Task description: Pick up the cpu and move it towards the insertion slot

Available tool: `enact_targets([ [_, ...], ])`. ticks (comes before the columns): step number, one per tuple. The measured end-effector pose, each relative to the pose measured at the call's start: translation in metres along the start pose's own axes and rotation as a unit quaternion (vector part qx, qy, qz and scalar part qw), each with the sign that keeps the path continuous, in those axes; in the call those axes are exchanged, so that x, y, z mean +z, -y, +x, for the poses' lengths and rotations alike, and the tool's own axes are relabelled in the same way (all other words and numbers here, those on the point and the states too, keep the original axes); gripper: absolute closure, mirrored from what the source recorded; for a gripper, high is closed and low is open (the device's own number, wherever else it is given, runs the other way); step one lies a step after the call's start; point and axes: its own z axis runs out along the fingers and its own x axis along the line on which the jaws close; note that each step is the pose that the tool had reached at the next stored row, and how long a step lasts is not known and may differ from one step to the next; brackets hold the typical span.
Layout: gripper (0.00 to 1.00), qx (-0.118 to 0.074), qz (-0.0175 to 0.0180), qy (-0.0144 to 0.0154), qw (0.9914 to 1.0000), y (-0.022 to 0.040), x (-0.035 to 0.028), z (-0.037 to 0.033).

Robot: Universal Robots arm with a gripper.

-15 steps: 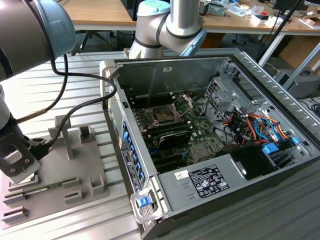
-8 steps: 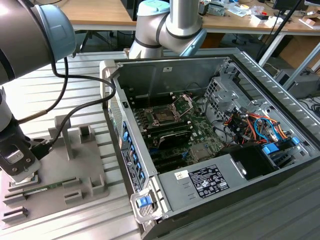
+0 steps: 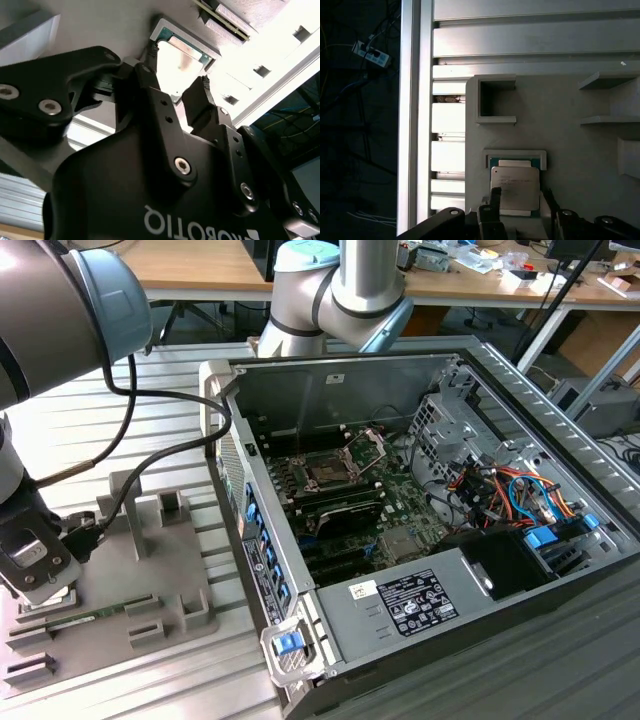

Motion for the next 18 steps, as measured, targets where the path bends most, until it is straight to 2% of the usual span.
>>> enact_targets([
  [2, 0.4, 0.0, 0.0, 0.0, 1.0, 0.0, 0.0, 0.0],
  [15, 0.4, 0.0, 0.0, 0.0, 1.0, 0.0, 0.0002, 0.0],
  [16, 0.39, 0.0, -0.0001, 0.0, 1.0, 0.0, 0.0002, 0.0],
  [17, 0.33, 0.0, -0.0001, 0.0, 1.0, 0.0, 0.0002, 0.0],
  [18, 0.33, 0.0, -0.0001, 0.0, 1.0, 0.0, 0.0002, 0.0],
])
